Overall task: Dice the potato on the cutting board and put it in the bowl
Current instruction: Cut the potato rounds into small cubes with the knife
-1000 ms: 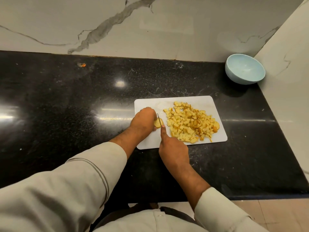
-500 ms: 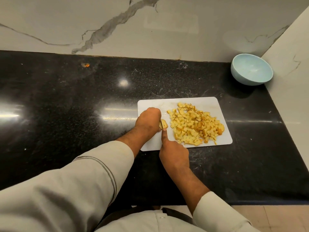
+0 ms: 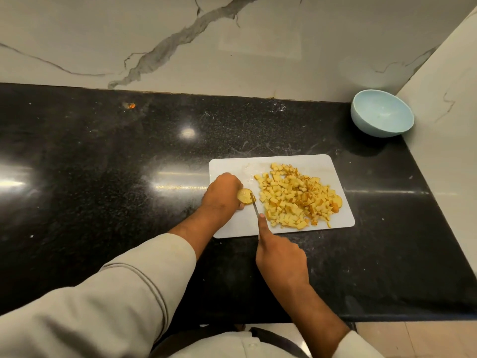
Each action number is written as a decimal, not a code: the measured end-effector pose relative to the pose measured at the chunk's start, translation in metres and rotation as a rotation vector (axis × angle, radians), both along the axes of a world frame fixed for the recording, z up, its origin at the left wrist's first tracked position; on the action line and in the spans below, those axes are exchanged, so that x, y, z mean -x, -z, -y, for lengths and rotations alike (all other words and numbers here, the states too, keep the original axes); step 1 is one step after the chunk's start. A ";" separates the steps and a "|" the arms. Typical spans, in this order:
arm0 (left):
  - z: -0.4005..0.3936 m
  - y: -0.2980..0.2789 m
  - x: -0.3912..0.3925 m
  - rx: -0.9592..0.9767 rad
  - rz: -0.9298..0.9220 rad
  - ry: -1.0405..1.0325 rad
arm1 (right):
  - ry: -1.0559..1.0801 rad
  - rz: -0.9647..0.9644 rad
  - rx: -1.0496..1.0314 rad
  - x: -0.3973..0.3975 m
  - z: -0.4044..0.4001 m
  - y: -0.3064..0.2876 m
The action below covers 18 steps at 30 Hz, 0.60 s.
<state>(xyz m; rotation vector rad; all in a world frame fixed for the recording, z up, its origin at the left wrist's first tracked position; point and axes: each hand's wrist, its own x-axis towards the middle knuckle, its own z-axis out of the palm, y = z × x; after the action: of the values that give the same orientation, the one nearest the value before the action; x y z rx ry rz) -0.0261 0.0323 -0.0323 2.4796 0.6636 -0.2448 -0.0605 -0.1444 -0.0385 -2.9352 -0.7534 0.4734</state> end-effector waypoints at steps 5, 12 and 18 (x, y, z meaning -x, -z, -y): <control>0.003 0.005 0.009 -0.024 0.059 -0.075 | -0.054 0.038 -0.004 -0.022 -0.032 0.007; 0.004 0.005 0.007 -0.079 0.051 -0.028 | -0.065 0.031 0.003 -0.028 -0.048 0.019; 0.004 -0.001 0.002 -0.076 0.032 -0.019 | -0.068 0.006 0.040 -0.027 -0.048 0.018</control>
<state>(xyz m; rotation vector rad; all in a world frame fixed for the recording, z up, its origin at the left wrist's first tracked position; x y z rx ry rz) -0.0279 0.0281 -0.0315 2.5428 0.6948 -0.1748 -0.0333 -0.0968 -0.0562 -2.9563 -0.8575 0.4910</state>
